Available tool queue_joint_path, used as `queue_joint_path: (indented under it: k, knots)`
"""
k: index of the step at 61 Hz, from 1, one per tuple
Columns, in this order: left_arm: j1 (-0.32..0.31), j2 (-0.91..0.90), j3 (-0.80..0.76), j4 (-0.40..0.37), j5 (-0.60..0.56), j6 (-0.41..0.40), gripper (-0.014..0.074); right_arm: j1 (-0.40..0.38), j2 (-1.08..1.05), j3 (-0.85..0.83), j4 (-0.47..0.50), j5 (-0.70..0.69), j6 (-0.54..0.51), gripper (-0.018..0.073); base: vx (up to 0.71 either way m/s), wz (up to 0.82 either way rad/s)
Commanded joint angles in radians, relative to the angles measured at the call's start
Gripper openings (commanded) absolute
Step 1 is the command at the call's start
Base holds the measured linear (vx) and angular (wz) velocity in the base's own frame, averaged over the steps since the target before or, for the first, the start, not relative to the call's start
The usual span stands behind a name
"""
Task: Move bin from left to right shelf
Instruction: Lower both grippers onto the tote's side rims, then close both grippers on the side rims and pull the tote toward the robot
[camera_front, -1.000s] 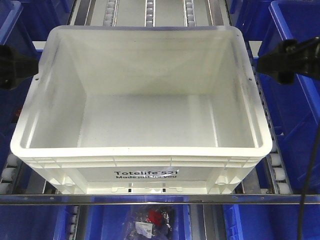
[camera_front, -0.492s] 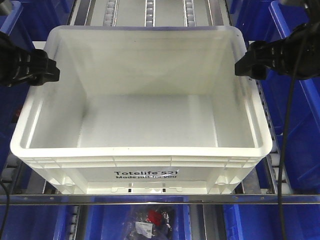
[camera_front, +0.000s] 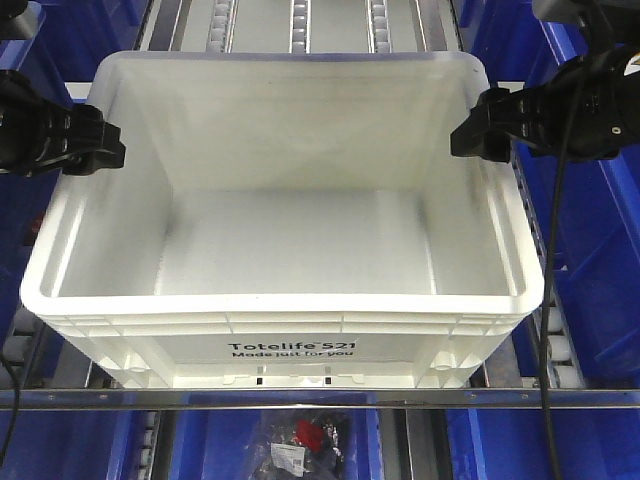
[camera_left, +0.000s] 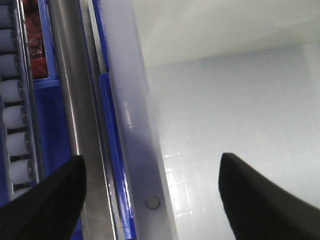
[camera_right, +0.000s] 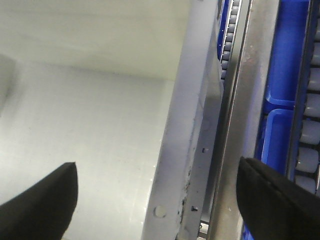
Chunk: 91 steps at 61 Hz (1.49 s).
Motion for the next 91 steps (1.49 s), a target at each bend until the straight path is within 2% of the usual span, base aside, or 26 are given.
queue_joint_path:
  k: [1, 16, 32, 48, 91]
  knots:
    - [-0.005, -0.023, -0.034, -0.012, -0.050, -0.027, 0.0529, -0.004, -0.021, -0.044, 0.019, -0.049, -0.011, 0.0610, 0.00, 0.00]
    - [-0.005, -0.023, -0.034, 0.006, -0.074, -0.032, 0.0529, -0.004, 0.026, -0.125, 0.019, 0.007, -0.011, 0.0603, 0.00, 0.00]
    - [-0.005, -0.020, -0.038, 0.011, -0.079, -0.040, 0.0529, -0.004, 0.076, -0.132, 0.018, 0.041, -0.011, 0.0596, 0.00, 0.00]
    - [-0.005, 0.073, -0.150, 0.011, 0.045, -0.040, 0.0529, -0.004, 0.088, -0.132, 0.018, 0.042, -0.011, 0.0594, 0.00, 0.00]
    - [-0.005, 0.159, -0.148, 0.011, 0.055, -0.040, 0.0529, -0.004, 0.176, -0.132, 0.011, 0.064, -0.011, 0.0594, 0.00, 0.00]
